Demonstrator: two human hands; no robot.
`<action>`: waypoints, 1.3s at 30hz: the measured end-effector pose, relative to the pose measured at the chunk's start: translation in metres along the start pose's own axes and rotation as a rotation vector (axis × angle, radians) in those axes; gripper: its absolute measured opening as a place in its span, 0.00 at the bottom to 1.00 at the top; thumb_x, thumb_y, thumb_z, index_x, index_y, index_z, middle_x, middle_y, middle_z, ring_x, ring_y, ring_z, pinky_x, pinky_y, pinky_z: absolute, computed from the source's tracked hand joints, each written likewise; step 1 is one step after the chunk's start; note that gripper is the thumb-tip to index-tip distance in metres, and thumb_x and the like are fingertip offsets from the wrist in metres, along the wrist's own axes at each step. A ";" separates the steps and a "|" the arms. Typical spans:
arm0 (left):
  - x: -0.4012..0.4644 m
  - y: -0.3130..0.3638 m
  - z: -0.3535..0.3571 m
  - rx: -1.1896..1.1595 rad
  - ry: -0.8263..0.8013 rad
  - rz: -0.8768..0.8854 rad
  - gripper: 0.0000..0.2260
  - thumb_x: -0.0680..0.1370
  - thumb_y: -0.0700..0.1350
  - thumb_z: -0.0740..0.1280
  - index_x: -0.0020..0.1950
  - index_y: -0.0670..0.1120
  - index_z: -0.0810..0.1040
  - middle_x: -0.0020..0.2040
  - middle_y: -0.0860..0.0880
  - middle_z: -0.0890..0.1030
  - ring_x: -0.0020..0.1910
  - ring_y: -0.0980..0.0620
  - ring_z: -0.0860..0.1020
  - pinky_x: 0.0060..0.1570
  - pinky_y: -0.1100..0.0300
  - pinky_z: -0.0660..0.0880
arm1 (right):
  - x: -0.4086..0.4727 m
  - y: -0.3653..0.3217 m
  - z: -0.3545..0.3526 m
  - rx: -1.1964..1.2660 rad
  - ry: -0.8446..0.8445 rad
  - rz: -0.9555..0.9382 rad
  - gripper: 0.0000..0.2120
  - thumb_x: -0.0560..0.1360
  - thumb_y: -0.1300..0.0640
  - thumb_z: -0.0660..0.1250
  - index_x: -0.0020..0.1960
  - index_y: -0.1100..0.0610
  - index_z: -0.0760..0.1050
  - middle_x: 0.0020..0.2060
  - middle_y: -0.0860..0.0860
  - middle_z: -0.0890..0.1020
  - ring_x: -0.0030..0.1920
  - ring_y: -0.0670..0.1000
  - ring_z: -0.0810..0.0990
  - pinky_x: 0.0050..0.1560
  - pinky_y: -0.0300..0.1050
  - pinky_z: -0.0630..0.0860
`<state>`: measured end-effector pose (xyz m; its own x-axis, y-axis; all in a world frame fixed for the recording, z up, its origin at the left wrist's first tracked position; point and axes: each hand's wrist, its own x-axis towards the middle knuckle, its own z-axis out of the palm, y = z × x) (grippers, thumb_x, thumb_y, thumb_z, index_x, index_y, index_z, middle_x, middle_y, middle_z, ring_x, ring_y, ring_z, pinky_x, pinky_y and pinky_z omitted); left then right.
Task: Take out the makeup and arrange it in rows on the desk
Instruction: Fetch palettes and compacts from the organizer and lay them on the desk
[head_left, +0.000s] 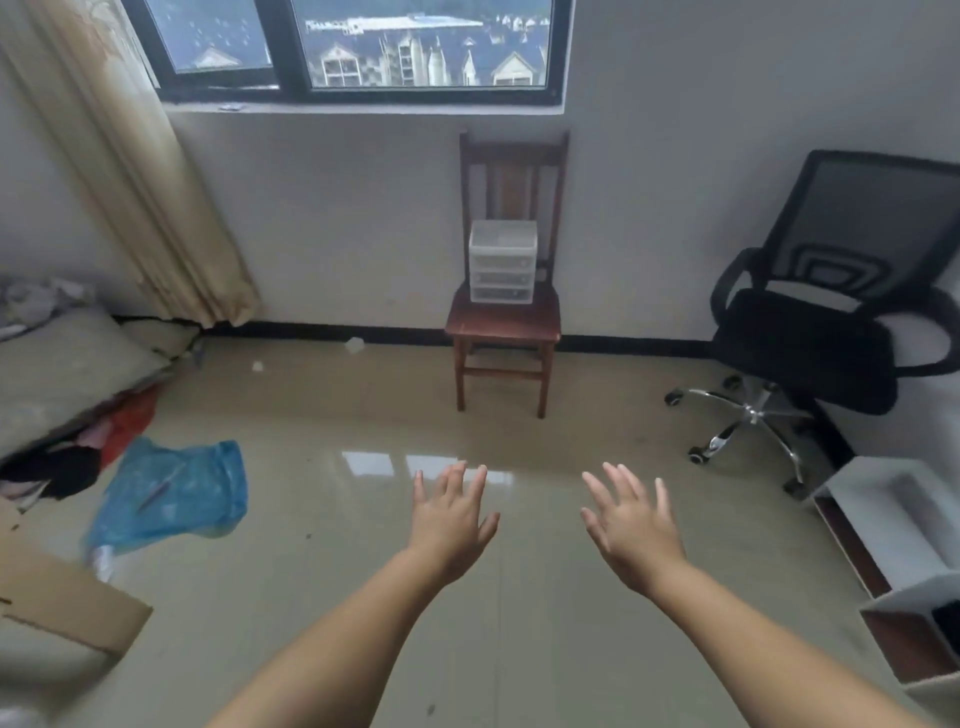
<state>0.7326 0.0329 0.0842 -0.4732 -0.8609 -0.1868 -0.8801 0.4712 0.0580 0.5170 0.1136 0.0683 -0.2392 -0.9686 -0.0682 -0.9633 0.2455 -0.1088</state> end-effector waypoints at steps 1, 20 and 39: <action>0.025 0.001 -0.007 -0.009 0.008 -0.009 0.28 0.81 0.58 0.48 0.78 0.49 0.46 0.77 0.45 0.50 0.76 0.48 0.47 0.73 0.41 0.40 | 0.027 0.008 -0.006 -0.003 0.004 -0.005 0.42 0.67 0.38 0.28 0.75 0.49 0.56 0.76 0.53 0.57 0.76 0.52 0.52 0.73 0.61 0.45; 0.485 -0.131 -0.104 0.043 0.000 0.053 0.27 0.82 0.58 0.49 0.77 0.49 0.49 0.76 0.46 0.54 0.76 0.50 0.52 0.73 0.45 0.45 | 0.497 0.003 -0.023 0.149 -0.134 0.156 0.23 0.81 0.44 0.47 0.76 0.47 0.54 0.75 0.49 0.58 0.75 0.49 0.54 0.74 0.52 0.51; 0.888 -0.151 -0.106 -0.042 -0.103 0.115 0.29 0.81 0.49 0.54 0.78 0.45 0.45 0.78 0.49 0.48 0.77 0.52 0.47 0.75 0.50 0.45 | 0.910 0.038 0.049 0.934 -0.496 0.491 0.19 0.80 0.58 0.53 0.70 0.56 0.66 0.62 0.56 0.76 0.60 0.56 0.76 0.58 0.49 0.73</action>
<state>0.4412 -0.8225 0.0139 -0.5665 -0.7765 -0.2760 -0.8222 0.5554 0.1249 0.2685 -0.7564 -0.0462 -0.2885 -0.6903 -0.6635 -0.2665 0.7235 -0.6368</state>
